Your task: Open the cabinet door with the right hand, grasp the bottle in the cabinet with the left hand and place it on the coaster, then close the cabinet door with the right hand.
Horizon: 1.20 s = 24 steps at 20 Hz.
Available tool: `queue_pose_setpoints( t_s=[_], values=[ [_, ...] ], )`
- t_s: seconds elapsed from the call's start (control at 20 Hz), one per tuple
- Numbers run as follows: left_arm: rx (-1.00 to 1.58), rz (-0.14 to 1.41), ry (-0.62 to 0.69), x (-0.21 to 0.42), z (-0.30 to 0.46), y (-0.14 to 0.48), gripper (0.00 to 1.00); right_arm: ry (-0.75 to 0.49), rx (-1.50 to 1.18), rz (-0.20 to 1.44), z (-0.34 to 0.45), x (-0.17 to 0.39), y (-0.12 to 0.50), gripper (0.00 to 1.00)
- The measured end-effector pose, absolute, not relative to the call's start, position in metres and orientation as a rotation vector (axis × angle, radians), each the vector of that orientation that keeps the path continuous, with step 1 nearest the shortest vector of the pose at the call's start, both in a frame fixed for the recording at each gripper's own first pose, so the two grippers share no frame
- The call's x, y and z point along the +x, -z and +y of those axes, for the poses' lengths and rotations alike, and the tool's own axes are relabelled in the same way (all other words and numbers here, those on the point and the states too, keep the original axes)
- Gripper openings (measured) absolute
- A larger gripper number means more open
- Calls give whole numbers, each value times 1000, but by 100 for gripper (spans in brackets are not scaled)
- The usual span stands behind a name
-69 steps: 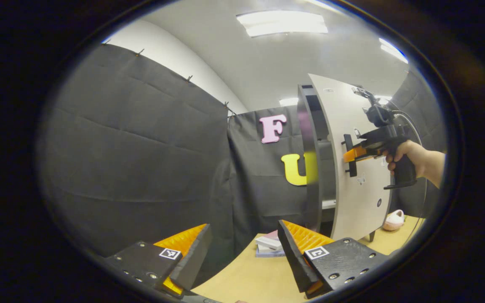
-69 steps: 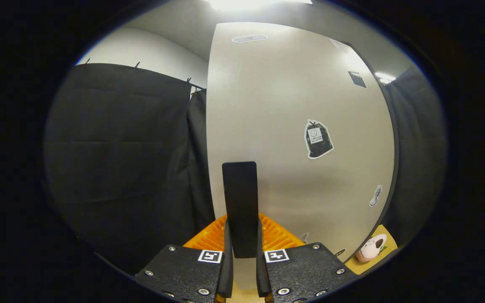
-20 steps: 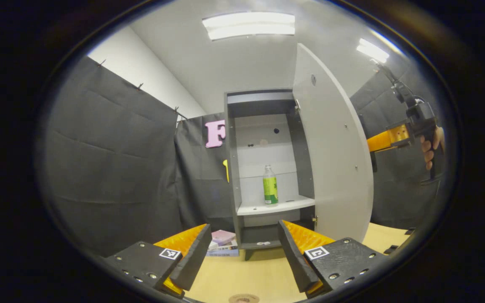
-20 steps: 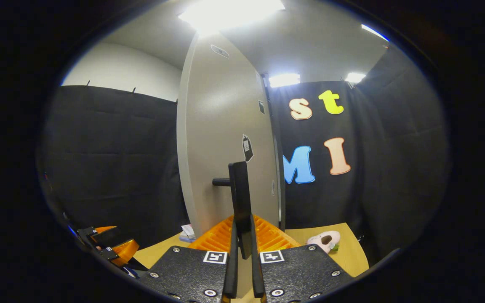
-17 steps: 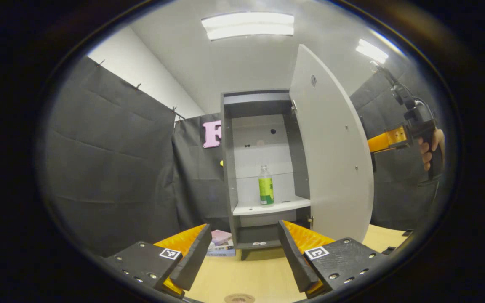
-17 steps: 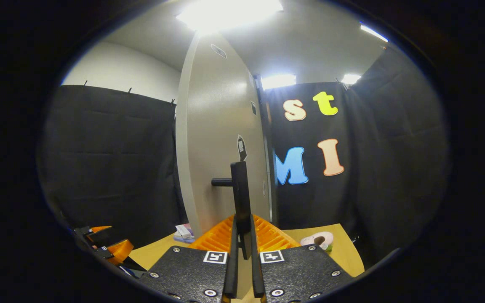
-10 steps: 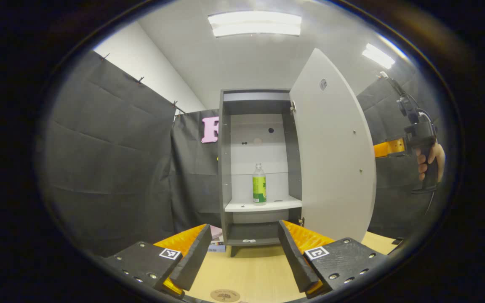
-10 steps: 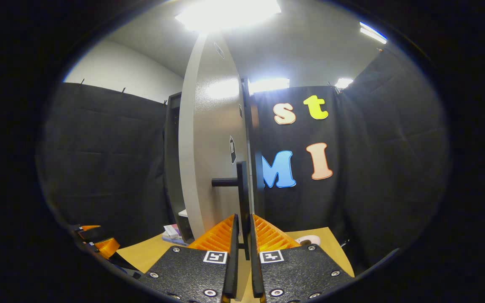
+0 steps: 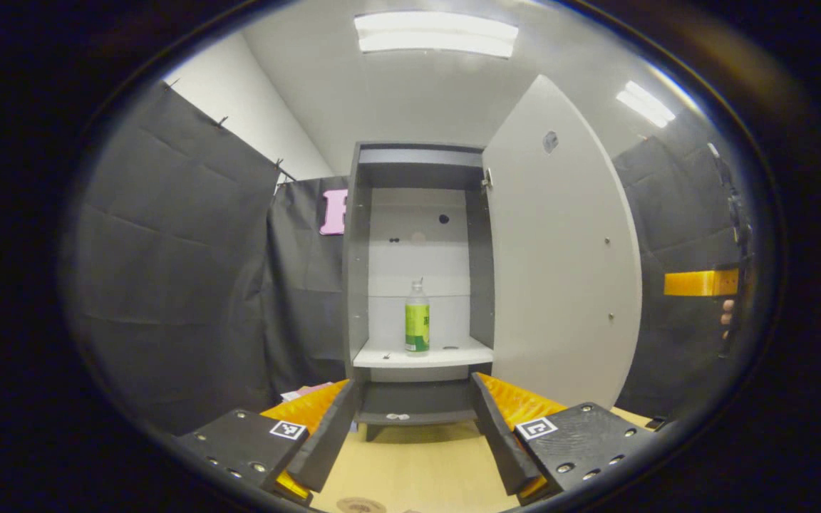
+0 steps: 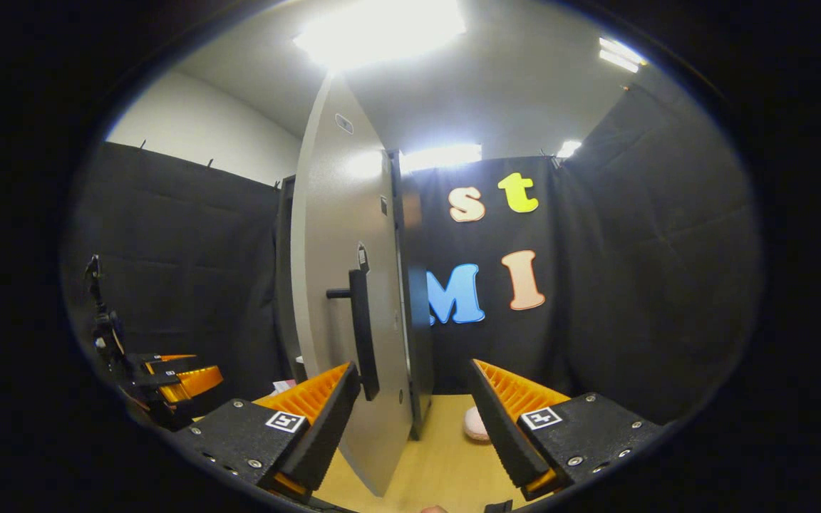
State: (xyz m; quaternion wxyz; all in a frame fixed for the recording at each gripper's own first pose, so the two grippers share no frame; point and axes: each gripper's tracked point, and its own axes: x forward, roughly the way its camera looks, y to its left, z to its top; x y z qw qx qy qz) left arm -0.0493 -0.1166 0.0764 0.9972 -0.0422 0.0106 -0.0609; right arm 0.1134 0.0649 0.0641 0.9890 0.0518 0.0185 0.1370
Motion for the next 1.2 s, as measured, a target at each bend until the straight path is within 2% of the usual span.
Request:
queue_pose_setpoints(
  t_s=[0.7,1.05,1.1,1.15,1.2],
  values=[
    [-100,30,247,152,-127,-75,90,40,84,53,14,144,-47,94],
    [-105,36,327,239,-146,-56,90,176,86,70,9,156,-36,94],
    [-104,39,337,251,-150,-53,91,192,85,74,8,158,-34,91],
    [-104,43,346,261,-154,-48,90,208,83,78,8,158,-32,94],
    [-101,44,353,273,-157,-43,91,224,82,83,7,158,-29,91]
  ],
)
